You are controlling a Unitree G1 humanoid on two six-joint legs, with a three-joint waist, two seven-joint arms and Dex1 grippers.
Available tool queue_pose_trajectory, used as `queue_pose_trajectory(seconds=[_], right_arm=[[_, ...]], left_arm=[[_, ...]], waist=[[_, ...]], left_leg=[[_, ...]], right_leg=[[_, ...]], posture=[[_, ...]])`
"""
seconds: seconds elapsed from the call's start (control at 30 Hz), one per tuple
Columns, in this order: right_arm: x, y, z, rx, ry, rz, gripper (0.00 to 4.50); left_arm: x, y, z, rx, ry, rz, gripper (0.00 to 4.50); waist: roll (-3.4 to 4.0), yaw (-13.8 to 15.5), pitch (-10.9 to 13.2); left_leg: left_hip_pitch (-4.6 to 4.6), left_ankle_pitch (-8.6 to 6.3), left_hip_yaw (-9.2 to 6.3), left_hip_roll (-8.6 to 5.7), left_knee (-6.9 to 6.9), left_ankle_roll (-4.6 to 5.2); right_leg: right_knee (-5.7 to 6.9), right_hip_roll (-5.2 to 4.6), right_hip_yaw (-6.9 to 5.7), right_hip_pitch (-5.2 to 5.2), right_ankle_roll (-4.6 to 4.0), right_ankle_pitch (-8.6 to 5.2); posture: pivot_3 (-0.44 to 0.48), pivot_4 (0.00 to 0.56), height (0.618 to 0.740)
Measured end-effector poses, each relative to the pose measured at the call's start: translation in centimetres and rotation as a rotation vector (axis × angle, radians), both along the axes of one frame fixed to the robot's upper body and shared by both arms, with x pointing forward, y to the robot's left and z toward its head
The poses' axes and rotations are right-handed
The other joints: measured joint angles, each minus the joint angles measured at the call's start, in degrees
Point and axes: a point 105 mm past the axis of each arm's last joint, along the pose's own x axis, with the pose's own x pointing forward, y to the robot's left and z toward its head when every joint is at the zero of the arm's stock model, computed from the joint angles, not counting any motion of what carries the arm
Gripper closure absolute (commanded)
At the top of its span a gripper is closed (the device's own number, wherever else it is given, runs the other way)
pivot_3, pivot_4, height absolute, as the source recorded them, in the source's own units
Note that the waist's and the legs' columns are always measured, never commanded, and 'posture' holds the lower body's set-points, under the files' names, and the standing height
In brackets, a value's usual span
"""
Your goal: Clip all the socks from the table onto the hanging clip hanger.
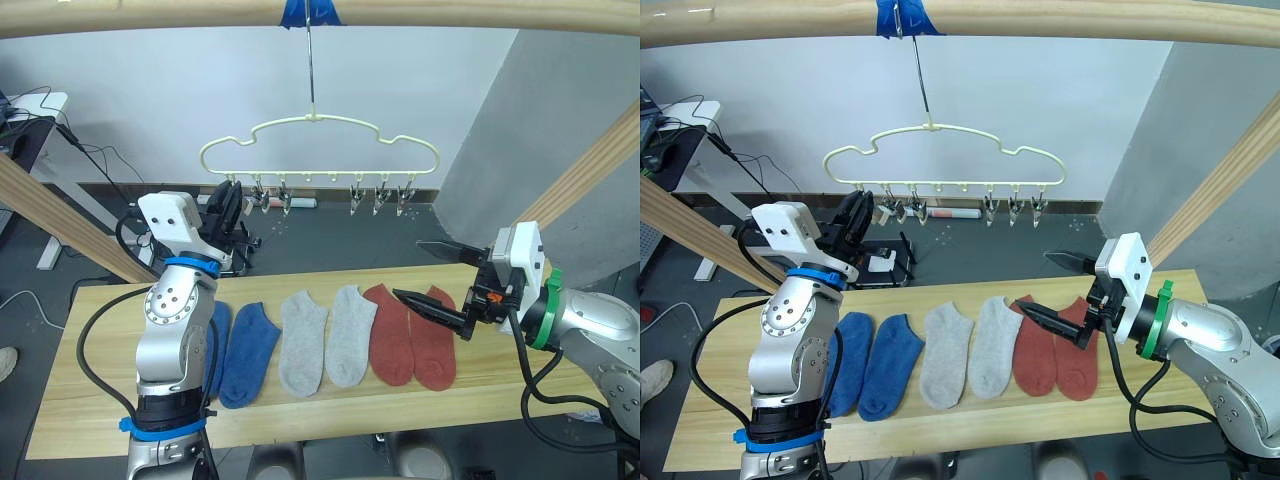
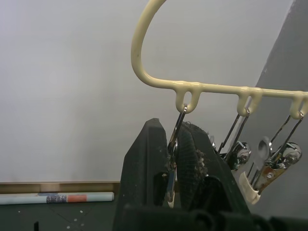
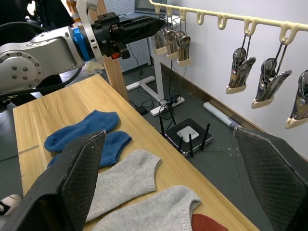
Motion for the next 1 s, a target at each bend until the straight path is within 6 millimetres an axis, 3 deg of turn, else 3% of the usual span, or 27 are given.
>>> queue_pose_trajectory(seconds=[0.1,0.17,0.27,0.47,0.67,0.77,1.0], right_arm=[[0.2,-0.1,-0.5,-0.031,0.006,-0.021,0.00],[0.8,-1.0,-2.5,-0.116,0.046,-0.102,0.00],[2.1,-3.4,-7.1,-0.193,0.169,-0.314,0.00],[3.9,-5.2,-11.5,-0.303,0.174,-0.580,0.00],[2.4,-3.7,-15.2,-0.298,0.301,-0.692,0.00],[2.2,-3.1,-16.3,-0.273,0.334,-0.781,0.00],[4.0,-3.3,-16.7,-0.245,0.327,-0.946,0.00]], left_arm=[[0.0,0.0,0.0,0.005,0.001,-0.001,4.33],[-0.2,-0.1,0.0,0.022,0.000,-0.010,4.33],[-0.4,-0.1,0.2,0.061,-0.003,-0.023,4.33],[-0.8,-0.9,0.4,0.091,0.003,-0.061,4.33],[-1.1,-0.9,0.6,0.104,0.011,-0.064,4.33],[-1.2,-0.8,0.7,0.104,0.015,-0.063,4.33],[-1.3,-0.7,0.4,0.100,0.028,-0.064,4.33]], waist=[[0.00,0.0,0.0],[-0.02,0.1,0.0],[-0.11,0.2,0.1],[-0.15,0.0,0.7],[-0.08,0.2,1.0],[0.05,0.1,1.3],[0.05,0.1,1.8]], left_leg=[[0.00,0.00,0.00,0.00,0.00,0.00],[-0.01,0.00,-0.03,0.00,-0.01,0.00],[-0.02,0.00,0.02,-0.01,-0.02,-0.01],[0.01,0.02,0.07,0.01,-0.02,-0.03],[-0.07,0.01,0.06,0.02,-0.06,-0.03],[-0.09,0.01,0.11,0.00,-0.04,-0.03],[-0.09,0.02,0.13,0.03,-0.06,-0.05]], right_leg=[[0.00,0.00,0.00,0.00,0.00,0.00],[-0.01,0.00,-0.03,0.00,0.01,0.00],[-0.01,-0.03,0.03,-0.03,0.01,0.00],[0.02,-0.03,0.08,-0.07,0.08,0.02],[0.01,-0.05,0.08,-0.14,0.07,0.03],[0.00,-0.08,0.15,-0.18,0.14,0.03],[0.03,-0.04,0.18,-0.26,0.39,-0.08]], posture=[[-0.215,0.306,0.740],[-0.203,0.314,0.740],[-0.194,0.324,0.740],[-0.169,0.344,0.740],[-0.151,0.361,0.740],[-0.152,0.364,0.740],[-0.151,0.366,0.740]])
